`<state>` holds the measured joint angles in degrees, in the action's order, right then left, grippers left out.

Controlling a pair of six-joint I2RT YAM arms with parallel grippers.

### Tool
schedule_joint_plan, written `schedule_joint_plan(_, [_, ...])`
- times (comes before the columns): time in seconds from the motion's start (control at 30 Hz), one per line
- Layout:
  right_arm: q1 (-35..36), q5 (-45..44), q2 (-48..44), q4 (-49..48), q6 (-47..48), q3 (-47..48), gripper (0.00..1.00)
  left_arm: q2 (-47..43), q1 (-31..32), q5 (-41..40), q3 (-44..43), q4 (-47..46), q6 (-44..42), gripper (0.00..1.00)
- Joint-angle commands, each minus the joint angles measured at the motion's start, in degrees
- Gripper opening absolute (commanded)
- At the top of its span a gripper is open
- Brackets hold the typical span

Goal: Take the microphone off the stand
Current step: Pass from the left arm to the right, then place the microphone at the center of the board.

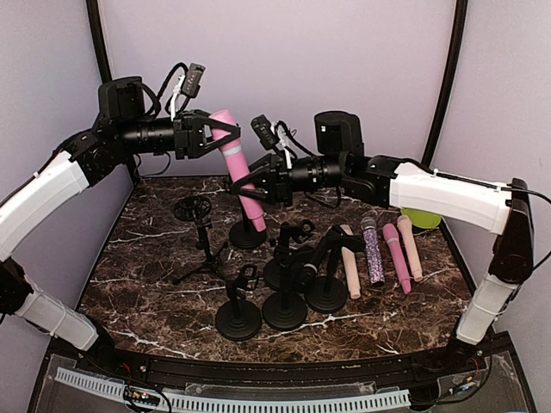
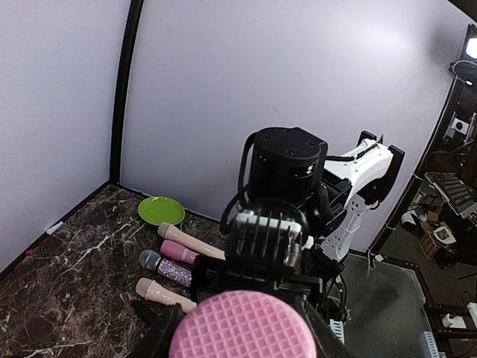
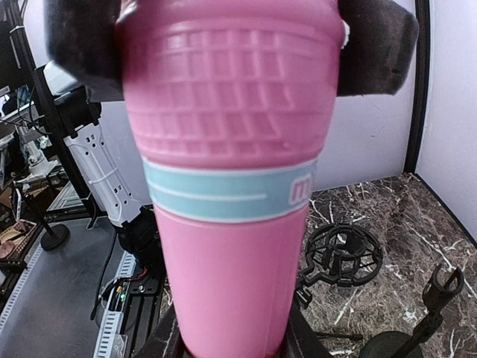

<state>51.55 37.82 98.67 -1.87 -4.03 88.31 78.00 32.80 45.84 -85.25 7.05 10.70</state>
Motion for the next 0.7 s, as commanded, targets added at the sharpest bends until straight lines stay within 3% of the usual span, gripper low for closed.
schedule_joint_plan(0.0, [-0.7, -11.2, -5.9, -4.9, -4.8, -3.0, 0.01, -2.0, 0.2, -3.9, -1.3, 1.3, -4.2, 0.58])
schedule_joint_plan(0.07, [-1.2, -14.9, -8.4, -4.6, -5.2, -4.3, 0.01, -3.4, 0.3, -7.8, -0.8, 1.8, -5.5, 0.71])
schedule_joint_plan(0.17, [-3.0, -21.3, -12.3, -2.3, -5.2, -6.7, 0.00, -5.5, -0.2, -16.3, 0.1, 2.8, -7.4, 0.82])
schedule_joint_plan(0.23, [-5.3, -25.6, -14.3, 0.4, -5.2, -7.6, 0.00, -6.5, -2.0, -19.3, 0.7, 3.4, -7.0, 0.85])
schedule_joint_plan(0.4, [-16.6, -31.6, -15.9, 9.7, -8.8, -9.7, 0.00, -9.7, -14.2, -19.7, 7.8, 0.3, -0.8, 0.86])
schedule_joint_plan(0.57, [-28.2, -35.3, -15.1, 17.4, -11.8, -15.8, 0.00, -12.6, -19.0, -32.3, 17.4, -0.3, -1.5, 0.87])
schedule_joint_plan(0.67, [-31.4, -36.0, -15.2, 19.0, -13.3, -21.3, 0.00, -15.0, -21.3, -38.0, 22.9, -3.1, 0.2, 0.87])
